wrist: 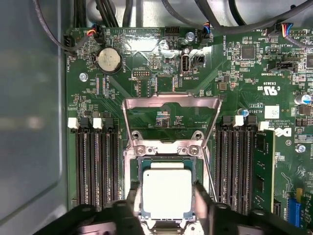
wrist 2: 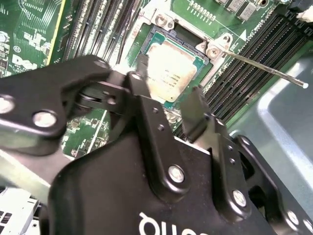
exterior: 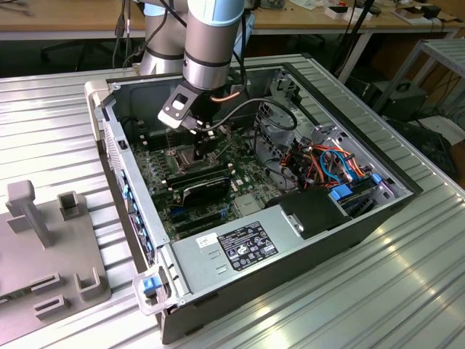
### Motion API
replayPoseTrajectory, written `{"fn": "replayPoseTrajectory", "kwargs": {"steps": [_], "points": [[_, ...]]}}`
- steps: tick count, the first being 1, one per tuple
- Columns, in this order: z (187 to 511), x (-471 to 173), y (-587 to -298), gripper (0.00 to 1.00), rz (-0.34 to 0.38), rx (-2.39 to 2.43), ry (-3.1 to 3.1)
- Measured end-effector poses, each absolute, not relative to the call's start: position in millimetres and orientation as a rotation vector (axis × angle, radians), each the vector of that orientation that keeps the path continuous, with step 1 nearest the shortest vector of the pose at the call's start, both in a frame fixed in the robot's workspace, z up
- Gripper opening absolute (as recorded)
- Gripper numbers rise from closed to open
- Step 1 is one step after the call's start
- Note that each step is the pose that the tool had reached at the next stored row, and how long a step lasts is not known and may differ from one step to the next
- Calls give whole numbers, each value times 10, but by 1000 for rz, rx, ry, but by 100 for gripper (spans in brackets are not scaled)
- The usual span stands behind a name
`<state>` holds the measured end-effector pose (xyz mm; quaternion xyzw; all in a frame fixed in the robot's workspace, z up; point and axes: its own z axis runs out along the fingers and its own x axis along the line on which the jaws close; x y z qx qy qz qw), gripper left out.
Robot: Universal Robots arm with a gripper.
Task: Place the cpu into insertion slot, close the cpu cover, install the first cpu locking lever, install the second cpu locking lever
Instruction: 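Place the cpu into insertion slot, then close the cpu cover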
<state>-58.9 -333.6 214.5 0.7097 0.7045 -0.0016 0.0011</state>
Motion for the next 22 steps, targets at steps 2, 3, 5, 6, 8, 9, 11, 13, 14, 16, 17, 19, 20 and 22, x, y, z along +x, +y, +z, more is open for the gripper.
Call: {"fn": "replayPoseTrajectory", "kwargs": {"steps": [2, 3, 5, 6, 8, 9, 11, 13, 14, 16, 17, 19, 20, 22], "points": [[2148, -590, -3337, 40, -6, 2228, 2212], [2148, -590, -3337, 40, -6, 2228, 2212], [2149, -590, -3337, 28, -6, 2228, 2212], [2150, -590, -3337, 22, -6, 2228, 2212], [2151, -590, -3337, 11, -6, 2228, 2212], [2152, -590, -3337, 11, -6, 2228, 2212], [2153, -590, -3337, 11, -6, 2228, 2212], [2165, -590, -3337, 11, -5, 2228, 2212], [2167, -590, -3337, 11, -5, 2228, 2212], [2183, -590, -3337, 11, -6, 2228, 2212], [2183, -590, -3337, 11, -6, 2228, 2212], [2187, -590, -3337, 11, -6, 2228, 2212], [2191, -590, -3337, 11, -6, 2228, 2212], [2194, -590, -3337, 11, -6, 2228, 2212]]}}
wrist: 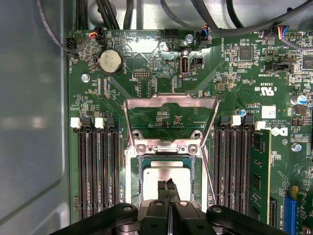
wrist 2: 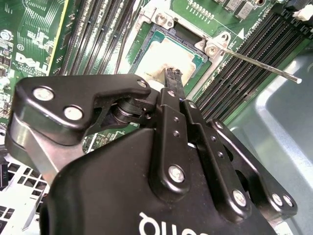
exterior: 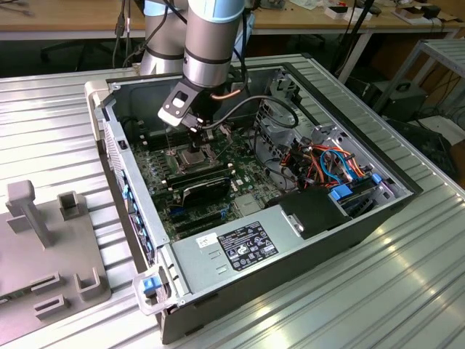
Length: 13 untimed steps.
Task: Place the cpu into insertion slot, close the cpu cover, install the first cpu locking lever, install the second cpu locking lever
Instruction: 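Close the cpu cover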
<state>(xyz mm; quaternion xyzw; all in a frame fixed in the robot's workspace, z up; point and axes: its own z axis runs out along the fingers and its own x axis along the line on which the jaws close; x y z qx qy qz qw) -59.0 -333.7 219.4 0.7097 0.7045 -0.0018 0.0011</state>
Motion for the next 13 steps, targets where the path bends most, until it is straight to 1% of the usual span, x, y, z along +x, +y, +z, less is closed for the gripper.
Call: {"fn": "replayPoseTrajectory", "kwargs": {"steps": [13], "points": [[2256, -590, -3337, 11, -6, 2228, 2212]]}}
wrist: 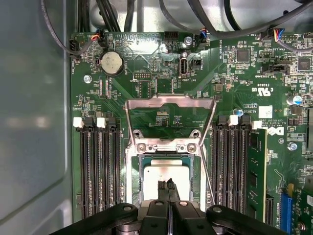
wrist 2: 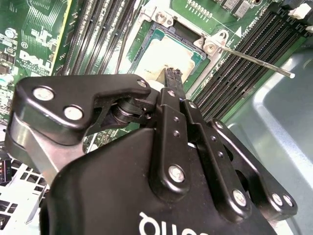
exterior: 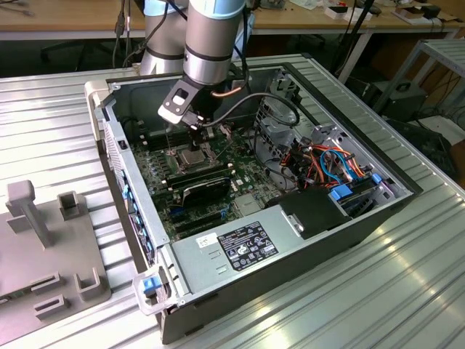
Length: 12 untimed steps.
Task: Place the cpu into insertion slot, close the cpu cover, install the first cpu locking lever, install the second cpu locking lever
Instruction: 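Close the cpu cover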
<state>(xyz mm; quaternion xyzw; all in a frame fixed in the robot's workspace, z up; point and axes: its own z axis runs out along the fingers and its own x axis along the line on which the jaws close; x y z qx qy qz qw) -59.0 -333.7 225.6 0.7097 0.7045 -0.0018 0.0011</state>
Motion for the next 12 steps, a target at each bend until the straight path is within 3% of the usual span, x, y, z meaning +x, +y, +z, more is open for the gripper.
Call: {"fn": "replayPoseTrajectory", "kwargs": {"steps": [12], "points": [[2348, -559, -3337, 11, -6, 2228, 2212]]}}
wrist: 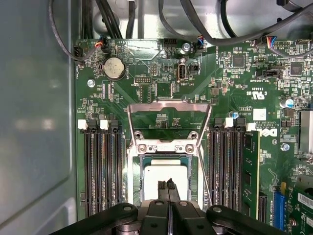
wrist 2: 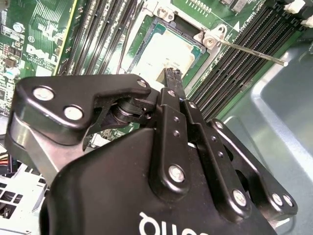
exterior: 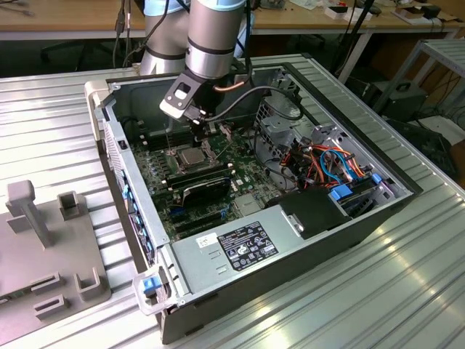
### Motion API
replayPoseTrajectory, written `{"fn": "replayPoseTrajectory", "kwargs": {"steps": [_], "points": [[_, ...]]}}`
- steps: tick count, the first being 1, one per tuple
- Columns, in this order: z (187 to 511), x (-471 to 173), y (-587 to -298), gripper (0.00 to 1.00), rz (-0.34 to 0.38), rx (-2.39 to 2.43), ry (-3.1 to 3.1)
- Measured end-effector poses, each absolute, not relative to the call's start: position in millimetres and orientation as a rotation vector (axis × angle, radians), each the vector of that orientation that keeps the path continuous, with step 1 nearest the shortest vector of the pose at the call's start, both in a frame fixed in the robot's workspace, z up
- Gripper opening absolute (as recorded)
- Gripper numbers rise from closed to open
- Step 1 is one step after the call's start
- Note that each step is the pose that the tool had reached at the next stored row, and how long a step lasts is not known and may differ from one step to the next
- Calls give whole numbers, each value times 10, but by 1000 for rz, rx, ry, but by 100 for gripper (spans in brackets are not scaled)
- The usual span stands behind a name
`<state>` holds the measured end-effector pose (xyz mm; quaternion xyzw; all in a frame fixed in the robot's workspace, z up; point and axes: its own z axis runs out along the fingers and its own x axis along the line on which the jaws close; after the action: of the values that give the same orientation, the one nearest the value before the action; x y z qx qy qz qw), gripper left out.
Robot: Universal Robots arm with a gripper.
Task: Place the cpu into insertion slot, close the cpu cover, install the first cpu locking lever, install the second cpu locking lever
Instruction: 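Close the cpu cover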
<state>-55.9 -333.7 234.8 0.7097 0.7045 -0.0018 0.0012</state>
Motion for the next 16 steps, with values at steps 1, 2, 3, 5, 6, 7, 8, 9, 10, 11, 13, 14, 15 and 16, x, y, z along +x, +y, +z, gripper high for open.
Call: {"fn": "replayPoseTrajectory", "kwargs": {"steps": [1, 2, 3, 5, 6, 7, 8, 9, 10, 11, 13, 14, 15, 16], "points": [[2348, -554, -3337, 11, -6, 2228, 2212], [2348, -544, -3337, 11, -6, 2228, 2212], [2348, -536, -3337, 11, -6, 2228, 2212], [2348, -513, -3337, 11, -6, 2228, 2212], [2348, -506, -3337, 11, -6, 2228, 2212], [2348, -499, -3337, 11, -6, 2228, 2212], [2348, -492, -3337, 11, -6, 2228, 2212], [2348, -484, -3337, 11, -6, 2228, 2212], [2348, -476, -3337, 11, -6, 2228, 2212], [2348, -466, -3337, 11, -6, 2228, 2212], [2348, -450, -3337, 11, -6, 2228, 2212], [2348, -445, -3337, 11, -6, 2228, 2212], [2348, -432, -3337, 11, -6, 2228, 2212], [2348, -426, -3337, 11, -6, 2228, 2212]]}}
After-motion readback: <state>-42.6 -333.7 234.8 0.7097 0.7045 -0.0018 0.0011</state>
